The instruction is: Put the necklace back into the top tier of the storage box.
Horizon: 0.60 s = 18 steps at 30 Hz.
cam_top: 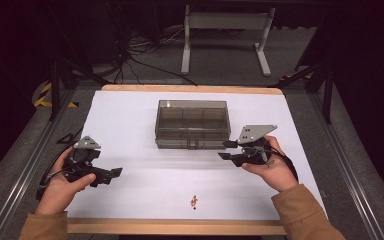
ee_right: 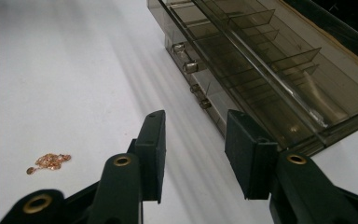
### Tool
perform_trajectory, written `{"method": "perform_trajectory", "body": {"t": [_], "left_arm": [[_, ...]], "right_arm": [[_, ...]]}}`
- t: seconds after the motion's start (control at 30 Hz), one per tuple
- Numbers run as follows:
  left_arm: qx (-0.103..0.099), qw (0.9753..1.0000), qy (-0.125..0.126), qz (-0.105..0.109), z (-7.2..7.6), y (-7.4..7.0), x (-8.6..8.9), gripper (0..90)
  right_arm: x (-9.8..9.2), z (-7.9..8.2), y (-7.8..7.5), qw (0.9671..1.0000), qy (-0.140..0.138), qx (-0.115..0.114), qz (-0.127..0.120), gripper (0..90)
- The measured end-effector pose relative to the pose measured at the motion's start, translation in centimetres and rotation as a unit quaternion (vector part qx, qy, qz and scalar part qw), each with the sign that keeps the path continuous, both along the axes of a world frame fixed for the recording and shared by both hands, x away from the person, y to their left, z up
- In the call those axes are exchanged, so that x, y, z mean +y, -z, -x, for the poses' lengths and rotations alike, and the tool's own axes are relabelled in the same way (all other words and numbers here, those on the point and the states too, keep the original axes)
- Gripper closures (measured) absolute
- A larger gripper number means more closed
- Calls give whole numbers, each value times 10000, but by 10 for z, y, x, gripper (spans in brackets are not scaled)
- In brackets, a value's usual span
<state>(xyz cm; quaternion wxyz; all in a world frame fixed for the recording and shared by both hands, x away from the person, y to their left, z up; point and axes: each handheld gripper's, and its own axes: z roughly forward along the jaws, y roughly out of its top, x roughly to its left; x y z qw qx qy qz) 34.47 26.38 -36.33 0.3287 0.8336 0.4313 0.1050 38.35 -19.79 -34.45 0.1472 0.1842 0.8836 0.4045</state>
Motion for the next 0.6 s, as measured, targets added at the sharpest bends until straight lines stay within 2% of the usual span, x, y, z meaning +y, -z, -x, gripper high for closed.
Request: {"method": "perform_trajectory", "body": {"t": [0.2, 0.4, 0.6], "left_arm": [[-12, 10000, -40, -15, 4, 1, 4, 23], [24, 9999, -100, -33, 8, 2, 8, 23], [30, 9998, -179, -23, 14, 2, 13, 24]], "right_arm": [[8, -13, -7, 9997, -124, 105, 158, 601], [14, -25, -7, 9992, -241, 135, 283, 617], [23, -39, -6, 9980, -343, 169, 507, 624]]}}
